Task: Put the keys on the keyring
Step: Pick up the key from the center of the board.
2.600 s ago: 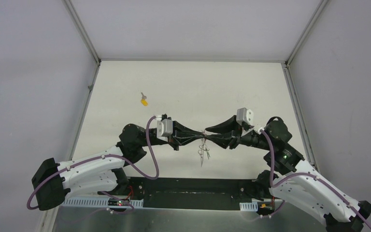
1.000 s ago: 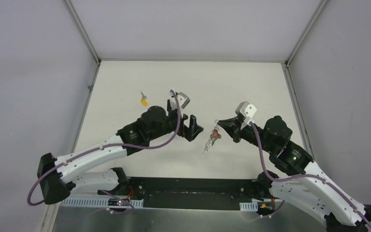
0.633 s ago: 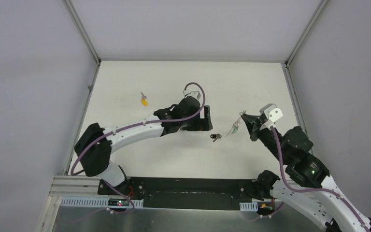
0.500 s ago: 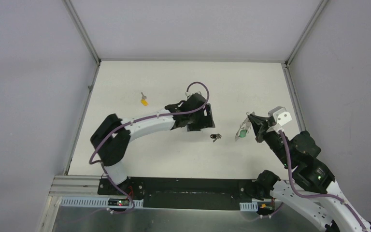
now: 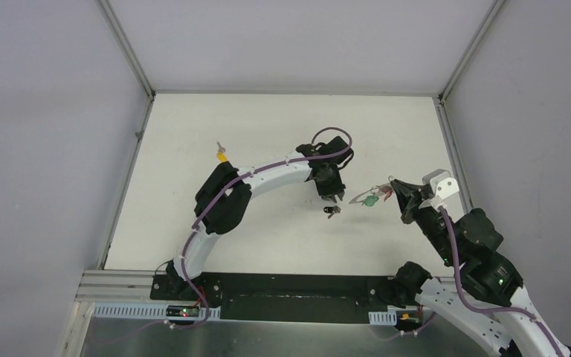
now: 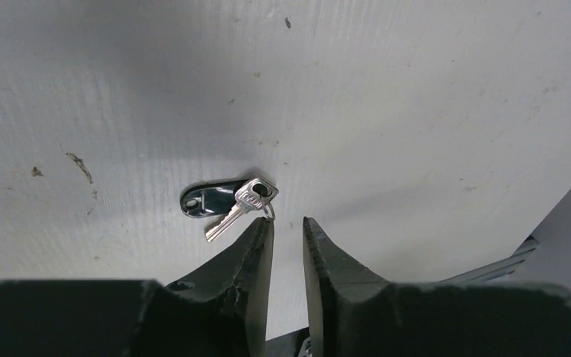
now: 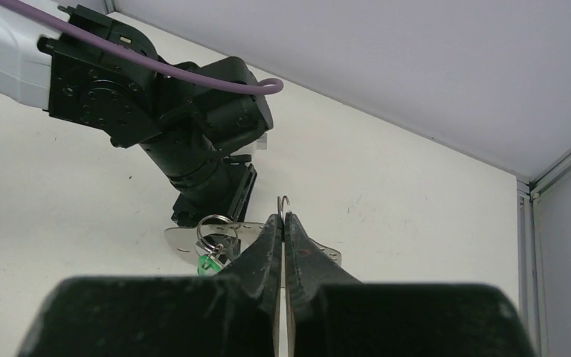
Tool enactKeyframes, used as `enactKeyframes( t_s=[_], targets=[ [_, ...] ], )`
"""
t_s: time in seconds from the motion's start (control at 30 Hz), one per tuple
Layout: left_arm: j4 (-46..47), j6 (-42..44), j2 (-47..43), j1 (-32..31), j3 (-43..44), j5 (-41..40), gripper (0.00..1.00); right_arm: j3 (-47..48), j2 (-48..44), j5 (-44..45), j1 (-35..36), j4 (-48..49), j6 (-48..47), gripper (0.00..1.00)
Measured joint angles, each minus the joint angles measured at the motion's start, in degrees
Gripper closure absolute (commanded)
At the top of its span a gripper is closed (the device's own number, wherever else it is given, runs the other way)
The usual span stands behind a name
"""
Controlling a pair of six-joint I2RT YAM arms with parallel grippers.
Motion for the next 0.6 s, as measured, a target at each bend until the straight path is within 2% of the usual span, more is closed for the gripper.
enactKeyframes(
  t_s=[0.1,0.2,0.47,0.6],
  targets=[
    [-4.96,-0.17,2.56,-0.79,4.42,-1.09,0.75,0.0,-0.44,0.37,0.0,-0.24,0.02,1.0],
    [-7.58,-0.28,4.68,-1.31,5.75,-1.44,0.67,0.0,-0.63,0.76,0.0,-0.33,0.02,1.0],
    [-10.93,-0.66,6.82,-1.68,6.8,-1.44,0.69,0.0,-1.14,1.2,0.0,-0.5,0.02,1.0],
    [-11.3,-0.63,7.1,-1.73,7.43,-1.44,0.64,0.0,-1.14,1.2,0.0,-0.5,0.02,1.0]
  ],
)
